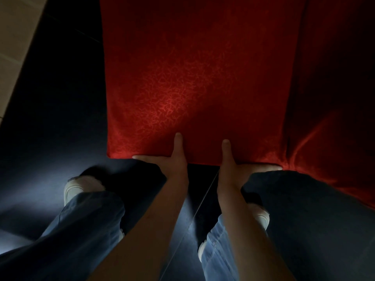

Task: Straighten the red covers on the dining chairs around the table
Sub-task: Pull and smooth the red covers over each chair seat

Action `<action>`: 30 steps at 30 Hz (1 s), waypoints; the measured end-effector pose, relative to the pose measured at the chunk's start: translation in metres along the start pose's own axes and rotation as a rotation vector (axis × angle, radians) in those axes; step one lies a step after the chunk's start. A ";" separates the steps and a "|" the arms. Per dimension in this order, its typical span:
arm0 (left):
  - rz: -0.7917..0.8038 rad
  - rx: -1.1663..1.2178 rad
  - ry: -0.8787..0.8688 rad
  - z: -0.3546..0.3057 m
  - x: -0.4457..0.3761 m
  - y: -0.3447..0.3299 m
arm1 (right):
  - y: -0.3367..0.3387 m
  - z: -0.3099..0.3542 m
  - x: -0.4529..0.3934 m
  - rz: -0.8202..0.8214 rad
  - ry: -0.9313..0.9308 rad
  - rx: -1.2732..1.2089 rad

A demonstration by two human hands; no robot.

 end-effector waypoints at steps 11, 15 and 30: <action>-0.013 -0.087 -0.019 -0.004 0.004 0.005 | -0.003 -0.005 -0.008 0.079 -0.002 0.029; 0.037 -0.152 0.053 -0.012 0.007 0.013 | 0.000 0.000 -0.007 0.095 -0.089 0.087; -0.039 -0.130 -0.056 0.012 -0.013 -0.004 | -0.010 -0.019 -0.011 0.030 0.034 -0.045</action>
Point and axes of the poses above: each hand's wrist, its own x-axis away from the middle knuckle, its own y-axis out of the back of the hand, z = x × y, the point moved 2 cm from there along -x, towards the middle knuckle, and after that the axes turned 12 degrees about -x, right-handed, at the moved point
